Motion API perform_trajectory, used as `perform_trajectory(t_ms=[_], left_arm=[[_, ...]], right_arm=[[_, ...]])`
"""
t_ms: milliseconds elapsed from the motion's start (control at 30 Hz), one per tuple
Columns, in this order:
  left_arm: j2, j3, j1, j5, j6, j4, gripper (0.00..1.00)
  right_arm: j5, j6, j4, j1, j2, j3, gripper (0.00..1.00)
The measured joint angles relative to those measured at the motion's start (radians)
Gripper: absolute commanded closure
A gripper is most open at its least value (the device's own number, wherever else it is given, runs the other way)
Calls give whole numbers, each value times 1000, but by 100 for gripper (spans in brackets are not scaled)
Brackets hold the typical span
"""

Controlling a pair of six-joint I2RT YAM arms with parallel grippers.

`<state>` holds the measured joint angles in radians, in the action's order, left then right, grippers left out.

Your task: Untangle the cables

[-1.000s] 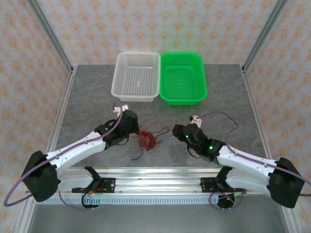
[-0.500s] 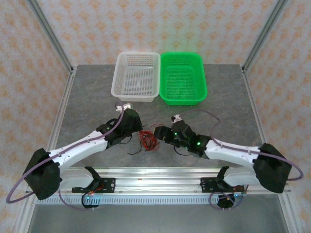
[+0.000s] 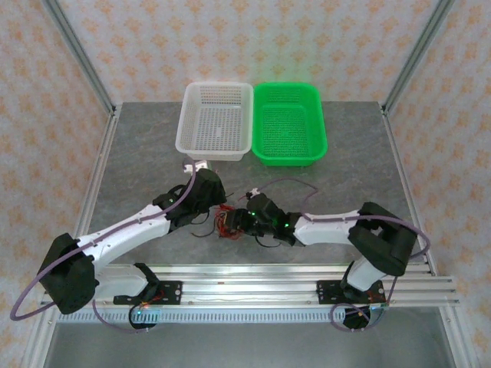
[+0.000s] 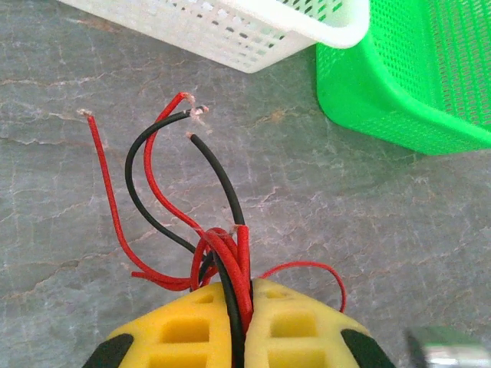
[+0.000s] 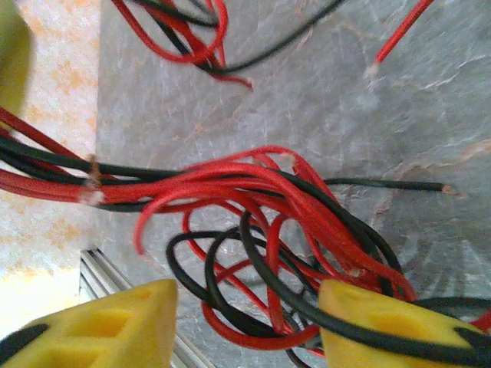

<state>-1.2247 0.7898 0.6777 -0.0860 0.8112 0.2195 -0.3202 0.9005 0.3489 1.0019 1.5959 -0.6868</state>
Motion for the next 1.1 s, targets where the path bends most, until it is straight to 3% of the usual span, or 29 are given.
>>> perform_trajectory(t_ms=[200, 300, 533, 833, 1100], left_arm=[[-7, 31, 0, 0, -1, 10, 100], [-6, 44, 0, -6, -8, 30, 100], [9, 90, 0, -81, -37, 130, 100], [37, 73, -50, -160, -52, 203, 100], [11, -38, -108, -151, -51, 188, 100]], right_arm=[[-13, -38, 19, 3, 85, -10, 93], [-2, -64, 11, 3, 93, -13, 99], [89, -158, -68, 4, 32, 0, 100], [291, -233, -186, 4, -306, 135, 100], [487, -146, -242, 9, -580, 219, 100]])
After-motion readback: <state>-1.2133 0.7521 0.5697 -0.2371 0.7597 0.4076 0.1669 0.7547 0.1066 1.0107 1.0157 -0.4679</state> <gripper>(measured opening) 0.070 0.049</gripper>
